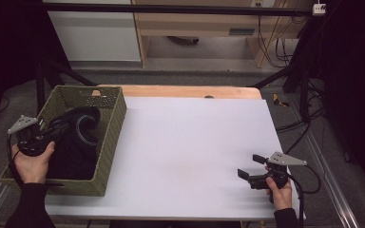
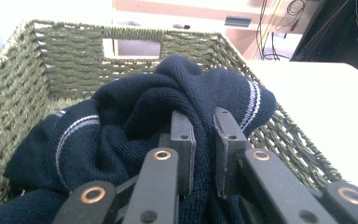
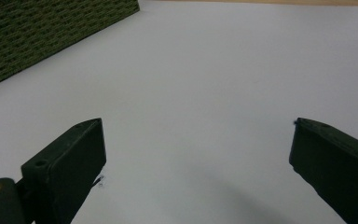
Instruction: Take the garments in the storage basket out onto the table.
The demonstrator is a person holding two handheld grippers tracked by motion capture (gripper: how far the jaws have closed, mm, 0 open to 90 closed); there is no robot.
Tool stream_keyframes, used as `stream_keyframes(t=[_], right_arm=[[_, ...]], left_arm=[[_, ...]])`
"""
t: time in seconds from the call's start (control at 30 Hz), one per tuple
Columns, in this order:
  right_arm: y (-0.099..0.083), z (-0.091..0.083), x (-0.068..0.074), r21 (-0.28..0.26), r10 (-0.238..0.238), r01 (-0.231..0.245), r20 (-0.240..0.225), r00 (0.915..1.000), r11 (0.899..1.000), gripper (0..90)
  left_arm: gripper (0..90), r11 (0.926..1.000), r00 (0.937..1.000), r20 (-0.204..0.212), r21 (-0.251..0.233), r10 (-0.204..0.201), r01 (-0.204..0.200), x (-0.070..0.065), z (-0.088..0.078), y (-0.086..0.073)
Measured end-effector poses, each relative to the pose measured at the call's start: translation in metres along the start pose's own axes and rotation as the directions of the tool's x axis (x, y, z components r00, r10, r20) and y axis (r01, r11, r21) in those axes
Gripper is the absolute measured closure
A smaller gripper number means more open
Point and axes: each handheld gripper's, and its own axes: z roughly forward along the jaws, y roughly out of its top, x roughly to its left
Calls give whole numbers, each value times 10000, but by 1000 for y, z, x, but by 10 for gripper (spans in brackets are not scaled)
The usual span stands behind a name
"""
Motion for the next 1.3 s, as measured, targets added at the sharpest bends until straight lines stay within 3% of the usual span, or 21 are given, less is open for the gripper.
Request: stream_keyframes(t=[0.63,1.3], right_arm=[[0,0,0,-23,11,-11,15,10000,10000,44],[0,0,0,-28,27,-27,1,10000,10000,44]], left_arm=[[801,9963,9996,229,-847,150,-130,-11,-24,26],[803,9848,9986,385,-1709,369,-298,-25,-46,54]])
